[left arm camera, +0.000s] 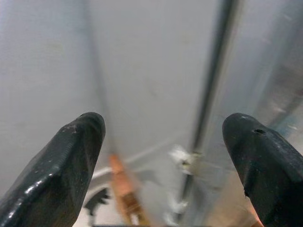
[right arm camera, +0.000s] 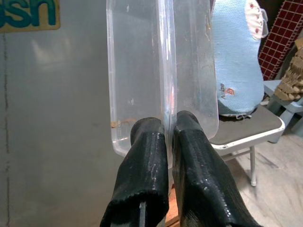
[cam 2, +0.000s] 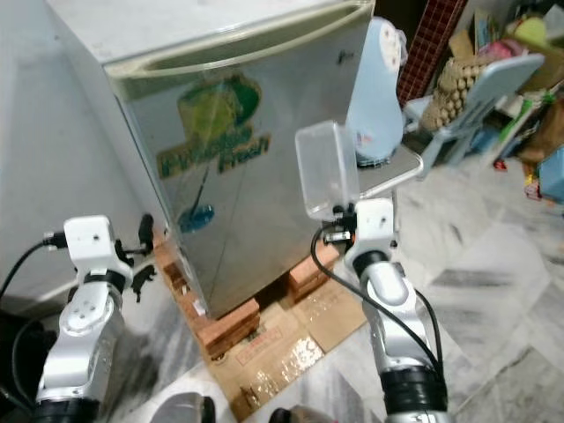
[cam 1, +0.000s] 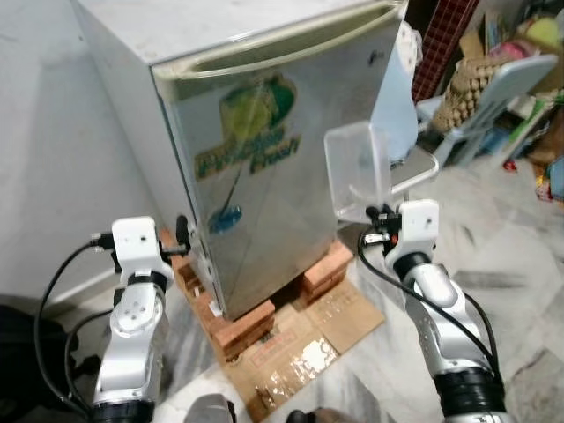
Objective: Restocking fridge
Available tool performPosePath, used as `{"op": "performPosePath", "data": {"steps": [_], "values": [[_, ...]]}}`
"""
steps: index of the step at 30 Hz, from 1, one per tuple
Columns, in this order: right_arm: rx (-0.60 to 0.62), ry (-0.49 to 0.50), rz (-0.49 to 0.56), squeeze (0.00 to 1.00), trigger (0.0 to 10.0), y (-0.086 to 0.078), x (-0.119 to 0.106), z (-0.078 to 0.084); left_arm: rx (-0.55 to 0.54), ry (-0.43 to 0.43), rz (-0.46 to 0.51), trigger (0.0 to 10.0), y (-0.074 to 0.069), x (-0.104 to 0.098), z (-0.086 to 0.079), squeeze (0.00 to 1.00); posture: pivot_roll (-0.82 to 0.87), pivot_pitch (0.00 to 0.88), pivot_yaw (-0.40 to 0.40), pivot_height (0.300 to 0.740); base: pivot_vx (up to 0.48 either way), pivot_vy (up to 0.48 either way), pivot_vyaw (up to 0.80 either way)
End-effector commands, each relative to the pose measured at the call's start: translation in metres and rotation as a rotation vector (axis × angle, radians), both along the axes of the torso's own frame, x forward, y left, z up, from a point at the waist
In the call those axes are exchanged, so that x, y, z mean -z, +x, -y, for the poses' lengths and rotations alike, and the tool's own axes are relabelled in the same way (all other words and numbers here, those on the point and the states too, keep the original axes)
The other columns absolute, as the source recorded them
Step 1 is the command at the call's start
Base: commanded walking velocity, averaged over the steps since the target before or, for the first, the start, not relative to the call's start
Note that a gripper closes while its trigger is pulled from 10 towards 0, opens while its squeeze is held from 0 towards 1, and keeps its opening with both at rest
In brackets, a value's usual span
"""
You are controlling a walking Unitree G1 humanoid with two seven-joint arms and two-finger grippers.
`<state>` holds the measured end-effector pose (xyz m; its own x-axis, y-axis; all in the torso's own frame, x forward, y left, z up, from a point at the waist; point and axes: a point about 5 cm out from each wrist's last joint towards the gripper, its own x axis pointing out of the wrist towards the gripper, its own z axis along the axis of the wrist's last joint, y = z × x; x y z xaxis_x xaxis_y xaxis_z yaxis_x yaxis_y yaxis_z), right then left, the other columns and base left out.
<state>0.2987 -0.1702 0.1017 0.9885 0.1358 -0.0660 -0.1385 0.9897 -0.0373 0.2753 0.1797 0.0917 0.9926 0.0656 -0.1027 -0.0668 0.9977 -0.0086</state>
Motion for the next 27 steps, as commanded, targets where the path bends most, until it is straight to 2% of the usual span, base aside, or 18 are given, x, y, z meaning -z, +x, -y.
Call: {"op": "performPosePath", "data": {"steps": [1,7,8,12,15,17,18,20,25,27], "values": [[0.010,-0.008,0.003,0.00,10.0,0.001,-0.001,0.004,0.074,-0.012,-0.018,10.0,0.006,0.001,0.007,0.00,0.02,0.057,-0.065,0.740,0.000,0.000,0.00],[0.016,-0.013,0.005,0.00,10.0,0.001,-0.002,0.005,0.082,-0.001,-0.011,10.0,0.019,0.002,-0.002,0.00,0.01,0.056,-0.068,0.740,0.000,0.000,0.00],[0.017,-0.017,0.003,0.00,10.0,0.001,-0.002,0.006,0.092,-0.006,-0.013,10.0,0.028,0.002,-0.004,0.00,0.01,0.058,-0.072,0.740,0.000,0.000,0.00],[0.018,-0.017,0.001,0.00,10.0,0.000,-0.002,0.006,0.093,0.000,-0.016,10.0,0.039,0.001,-0.006,0.00,0.00,0.059,-0.075,0.740,0.000,0.000,0.00],[0.020,-0.019,0.004,0.00,10.0,0.000,-0.003,0.006,0.107,0.009,-0.018,10.0,0.053,-0.002,-0.007,0.00,-0.01,0.058,-0.077,0.740,0.000,0.000,0.00],[0.020,-0.019,0.004,0.00,10.0,0.000,-0.003,0.006,0.110,0.008,-0.017,10.0,0.054,-0.001,-0.007,0.00,-0.01,0.058,-0.077,0.740,0.000,0.000,0.00],[0.026,-0.024,0.005,0.00,10.0,-0.001,-0.004,0.008,0.187,-0.008,-0.017,10.0,0.058,-0.002,0.000,0.00,-0.01,0.058,-0.077,0.740,0.000,0.000,0.00],[0.031,-0.027,0.007,0.00,10.0,-0.001,-0.004,0.010,0.258,-0.011,-0.011,10.0,0.059,-0.003,0.007,0.00,-0.02,0.057,-0.074,0.740,0.000,0.000,0.00],[0.063,-0.035,0.013,0.00,10.0,-0.002,-0.004,0.015,0.541,-0.008,-0.028,10.0,0.048,0.005,0.042,0.00,-0.02,0.056,-0.072,0.740,0.000,0.000,0.00],[0.068,-0.033,0.014,0.00,10.0,-0.003,-0.004,0.015,0.566,-0.012,-0.033,10.0,0.046,0.006,0.046,0.00,-0.02,0.056,-0.072,0.740,0.000,0.000,0.00]]}}
